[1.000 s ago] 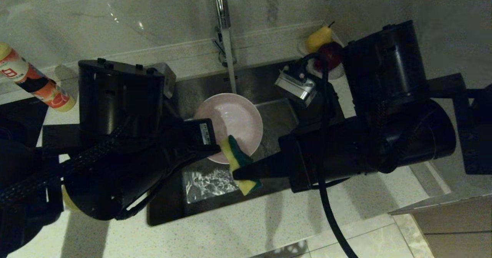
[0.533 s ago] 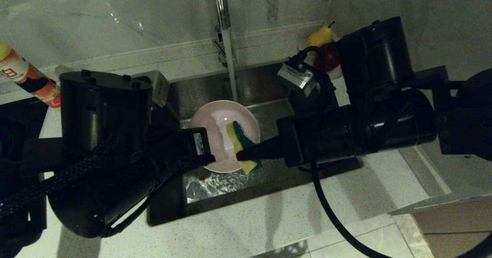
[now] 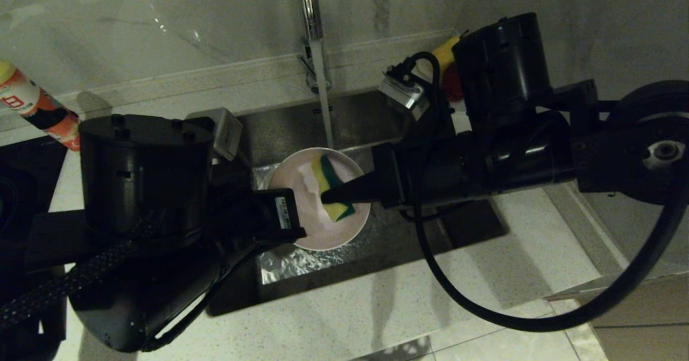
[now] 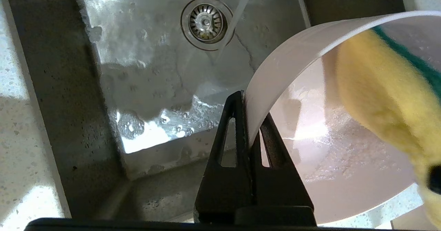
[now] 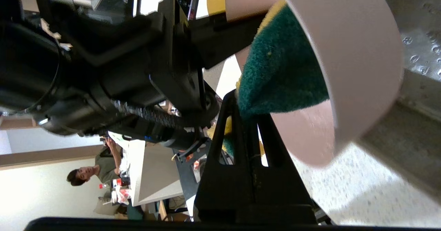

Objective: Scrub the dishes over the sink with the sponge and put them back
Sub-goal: Wipe the bowl

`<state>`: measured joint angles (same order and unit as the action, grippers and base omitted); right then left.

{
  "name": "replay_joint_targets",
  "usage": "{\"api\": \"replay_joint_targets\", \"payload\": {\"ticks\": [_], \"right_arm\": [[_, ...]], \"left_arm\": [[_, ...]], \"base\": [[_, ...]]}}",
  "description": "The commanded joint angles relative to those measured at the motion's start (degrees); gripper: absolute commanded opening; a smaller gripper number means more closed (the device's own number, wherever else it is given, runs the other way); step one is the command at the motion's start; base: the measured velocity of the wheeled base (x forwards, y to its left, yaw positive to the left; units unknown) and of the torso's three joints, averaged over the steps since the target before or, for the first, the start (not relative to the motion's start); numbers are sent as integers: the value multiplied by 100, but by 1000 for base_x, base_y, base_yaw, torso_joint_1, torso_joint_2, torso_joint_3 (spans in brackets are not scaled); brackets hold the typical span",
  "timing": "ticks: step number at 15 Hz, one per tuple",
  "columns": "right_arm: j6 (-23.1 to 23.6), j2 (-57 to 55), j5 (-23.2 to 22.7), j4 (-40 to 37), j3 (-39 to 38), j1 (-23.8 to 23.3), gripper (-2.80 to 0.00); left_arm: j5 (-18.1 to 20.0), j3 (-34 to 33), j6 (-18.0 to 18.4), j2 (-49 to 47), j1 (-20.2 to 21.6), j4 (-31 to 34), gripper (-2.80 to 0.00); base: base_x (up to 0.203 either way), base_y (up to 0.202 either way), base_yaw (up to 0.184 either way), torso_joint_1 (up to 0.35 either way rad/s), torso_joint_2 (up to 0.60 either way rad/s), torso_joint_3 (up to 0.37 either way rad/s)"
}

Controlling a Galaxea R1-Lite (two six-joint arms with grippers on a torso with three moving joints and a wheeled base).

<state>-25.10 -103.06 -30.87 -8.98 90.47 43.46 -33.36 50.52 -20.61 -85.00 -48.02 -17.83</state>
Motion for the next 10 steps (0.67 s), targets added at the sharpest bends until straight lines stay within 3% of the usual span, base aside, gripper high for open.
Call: {"api": "replay_joint_targets", "payload": {"ticks": [1, 10], "right_arm": [[-38, -103, -25, -45, 147, 34, -280], [-48, -48, -16, -341, -231, 506, -280]], "left_arm": [[-21, 2, -13, 5, -6, -9, -280], [-65, -112, -83, -34, -6, -221, -280]], "base": [[0, 0, 0, 0, 0, 0], [0, 0, 0, 0, 0, 0]]}}
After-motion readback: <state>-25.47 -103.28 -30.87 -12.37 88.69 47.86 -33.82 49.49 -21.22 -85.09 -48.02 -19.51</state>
